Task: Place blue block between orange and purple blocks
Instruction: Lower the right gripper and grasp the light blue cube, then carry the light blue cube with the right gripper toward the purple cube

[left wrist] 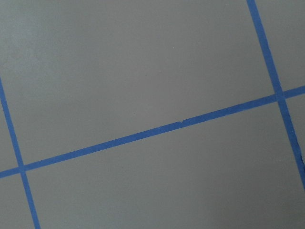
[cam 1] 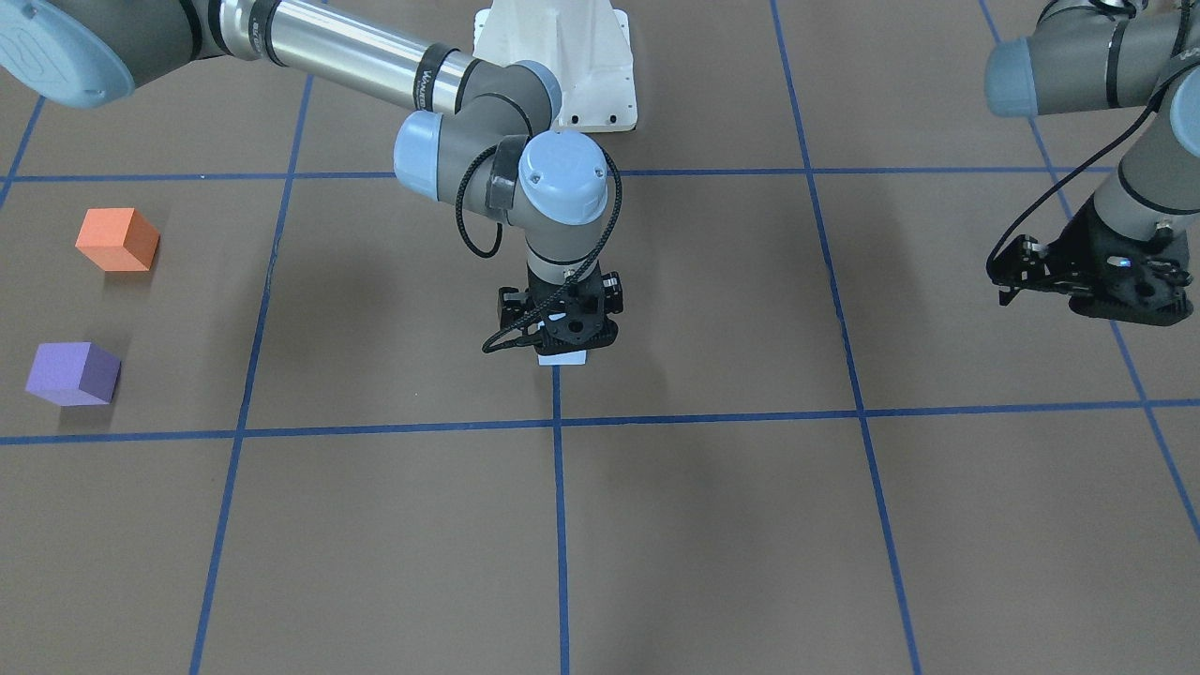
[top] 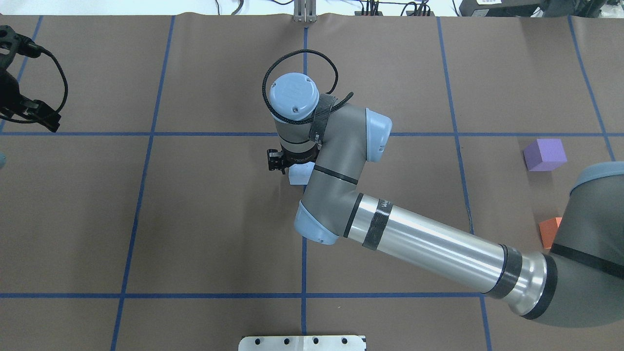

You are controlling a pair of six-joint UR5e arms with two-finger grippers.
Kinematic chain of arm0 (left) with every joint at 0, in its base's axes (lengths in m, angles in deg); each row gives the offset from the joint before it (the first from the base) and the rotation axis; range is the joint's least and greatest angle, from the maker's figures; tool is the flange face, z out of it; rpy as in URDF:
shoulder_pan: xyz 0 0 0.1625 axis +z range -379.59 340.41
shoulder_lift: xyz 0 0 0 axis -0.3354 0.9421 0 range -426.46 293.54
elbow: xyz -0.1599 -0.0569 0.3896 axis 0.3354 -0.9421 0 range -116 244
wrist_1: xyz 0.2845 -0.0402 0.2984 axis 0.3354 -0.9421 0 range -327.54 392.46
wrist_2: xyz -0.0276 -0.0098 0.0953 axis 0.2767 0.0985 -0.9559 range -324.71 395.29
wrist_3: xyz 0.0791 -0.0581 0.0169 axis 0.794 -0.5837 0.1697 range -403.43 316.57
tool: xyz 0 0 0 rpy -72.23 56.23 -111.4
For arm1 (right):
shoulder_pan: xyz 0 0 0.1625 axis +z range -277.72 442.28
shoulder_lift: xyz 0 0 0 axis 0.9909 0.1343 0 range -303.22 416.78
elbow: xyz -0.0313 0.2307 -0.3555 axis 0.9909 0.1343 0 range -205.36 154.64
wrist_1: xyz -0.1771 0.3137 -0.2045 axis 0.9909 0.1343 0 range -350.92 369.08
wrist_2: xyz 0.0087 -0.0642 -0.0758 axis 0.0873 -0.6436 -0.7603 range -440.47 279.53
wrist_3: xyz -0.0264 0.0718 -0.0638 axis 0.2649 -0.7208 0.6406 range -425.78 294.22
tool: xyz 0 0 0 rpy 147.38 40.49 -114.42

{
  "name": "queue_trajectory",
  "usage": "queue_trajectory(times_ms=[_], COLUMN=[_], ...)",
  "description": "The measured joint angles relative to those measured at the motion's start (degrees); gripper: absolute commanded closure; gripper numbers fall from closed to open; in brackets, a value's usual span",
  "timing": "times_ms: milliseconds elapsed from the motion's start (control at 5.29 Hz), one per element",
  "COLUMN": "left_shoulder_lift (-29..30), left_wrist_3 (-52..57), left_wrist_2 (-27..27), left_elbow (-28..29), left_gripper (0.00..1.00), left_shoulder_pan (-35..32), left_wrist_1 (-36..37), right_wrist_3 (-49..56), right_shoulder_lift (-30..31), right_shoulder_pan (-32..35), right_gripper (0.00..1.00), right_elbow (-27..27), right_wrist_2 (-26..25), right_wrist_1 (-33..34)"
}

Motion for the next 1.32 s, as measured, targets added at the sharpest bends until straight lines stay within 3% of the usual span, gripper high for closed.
queue_trajectory(times_ms=[378, 756, 945, 1323], left_shoulder_lift=[0.00, 0.20, 0.36, 0.54], left_wrist_3=[-0.03, -0.22, -0.28, -0.40], left_wrist_2=[0.00, 0.00, 0.02, 0.04], left_elbow=[0.18, 0.13, 0.12, 0.08], left_gripper=[0.00, 0.00, 0.00, 0.00], left_shoulder_pan=[0.01, 0.01, 0.01, 0.01], left_wrist_1=[0.00, 0.00, 0.02, 0.08], right_wrist_3=[-0.71, -1.26, -1.31, -0.84], right_shoulder_lift=[-0.08, -0.63, -0.87, 2.48], right_shoulder_pan=[-0.02, 0.81, 1.88, 4.92], right_gripper=[1.00, 1.00, 1.00, 1.00], right_elbow=[0.85, -0.49, -4.38, -19.59], right_wrist_2=[-0.35, -0.13, 0.28, 1.60], right_wrist_1=[-1.01, -1.15, 3.27, 19.62])
